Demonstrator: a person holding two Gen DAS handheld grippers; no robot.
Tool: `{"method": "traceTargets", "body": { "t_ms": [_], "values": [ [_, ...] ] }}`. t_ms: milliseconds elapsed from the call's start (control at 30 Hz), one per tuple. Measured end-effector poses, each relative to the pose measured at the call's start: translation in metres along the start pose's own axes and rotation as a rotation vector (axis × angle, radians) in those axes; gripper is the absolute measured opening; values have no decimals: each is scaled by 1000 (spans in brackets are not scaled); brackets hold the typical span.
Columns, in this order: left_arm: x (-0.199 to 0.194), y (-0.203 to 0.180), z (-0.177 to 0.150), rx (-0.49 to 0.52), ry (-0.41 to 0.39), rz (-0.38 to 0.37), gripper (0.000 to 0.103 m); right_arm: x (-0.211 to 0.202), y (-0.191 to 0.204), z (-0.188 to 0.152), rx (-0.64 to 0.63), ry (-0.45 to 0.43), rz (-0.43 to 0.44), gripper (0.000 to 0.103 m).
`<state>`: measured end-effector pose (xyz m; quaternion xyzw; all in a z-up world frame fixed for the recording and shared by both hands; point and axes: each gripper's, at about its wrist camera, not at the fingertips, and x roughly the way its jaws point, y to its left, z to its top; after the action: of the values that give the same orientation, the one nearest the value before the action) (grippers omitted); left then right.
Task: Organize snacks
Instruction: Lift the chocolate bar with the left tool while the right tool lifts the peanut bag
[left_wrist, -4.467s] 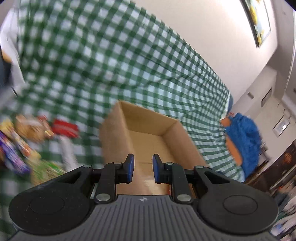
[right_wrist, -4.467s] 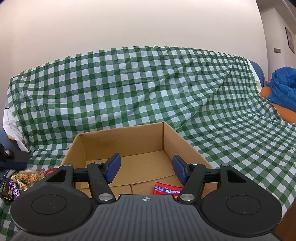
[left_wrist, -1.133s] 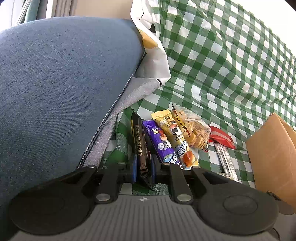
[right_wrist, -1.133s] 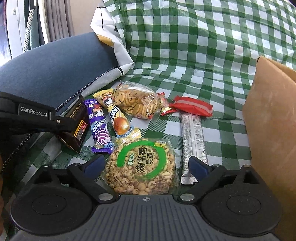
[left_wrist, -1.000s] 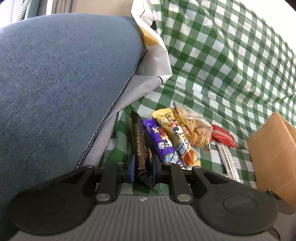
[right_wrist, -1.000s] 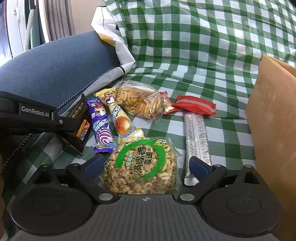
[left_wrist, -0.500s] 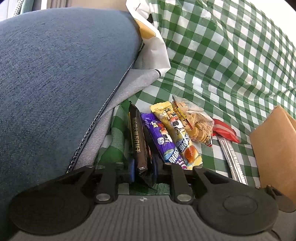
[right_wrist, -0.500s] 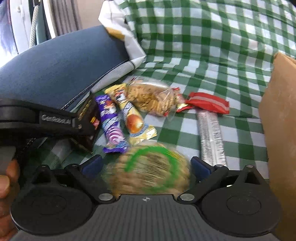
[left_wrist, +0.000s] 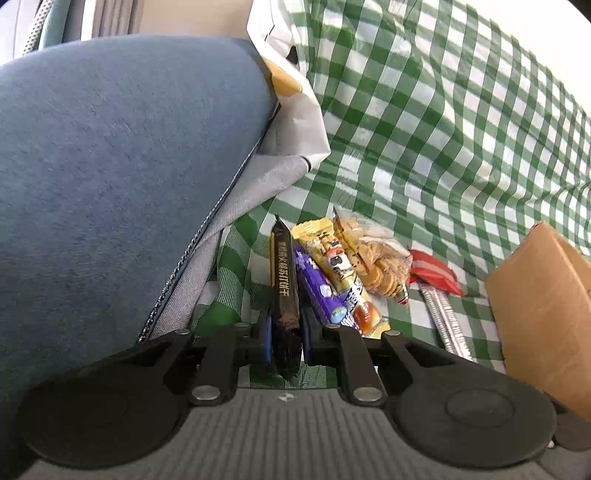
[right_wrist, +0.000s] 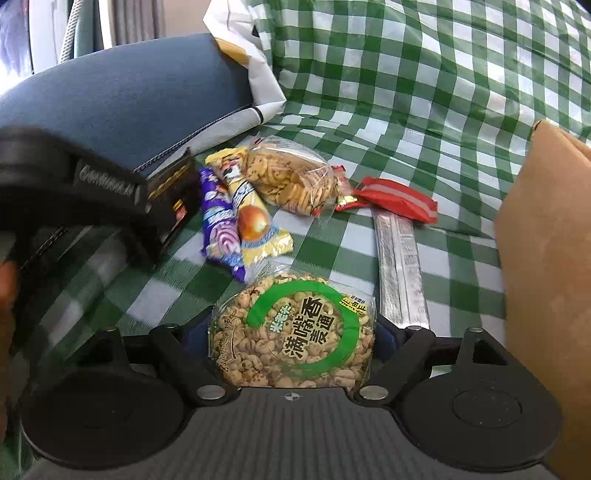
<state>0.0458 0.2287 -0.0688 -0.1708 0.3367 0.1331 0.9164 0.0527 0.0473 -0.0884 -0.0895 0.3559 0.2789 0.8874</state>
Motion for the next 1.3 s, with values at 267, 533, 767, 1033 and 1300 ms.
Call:
{"method": "traceTargets", "body": {
  "t_ms": [267, 533, 767, 1033, 1300],
  "values": [
    [-21, 17, -4, -170, 64, -181, 16, -63, -7, -28, -38, 14, -10, 85],
    [-33, 12, -33, -270, 239, -298, 16, -109, -5, -60, -86, 51, 5, 85],
    [-45, -7, -64, -219, 350, -263, 17, -116, 6, -82, -120, 82, 41, 85],
    [-67, -21, -71, -107, 204, -150, 42, -112, 0, -94, -89, 146, 65, 87],
    [-55, -38, -77, -24, 209, -115, 59, -111, -8, -96, -64, 154, 72, 88]
  ]
}}
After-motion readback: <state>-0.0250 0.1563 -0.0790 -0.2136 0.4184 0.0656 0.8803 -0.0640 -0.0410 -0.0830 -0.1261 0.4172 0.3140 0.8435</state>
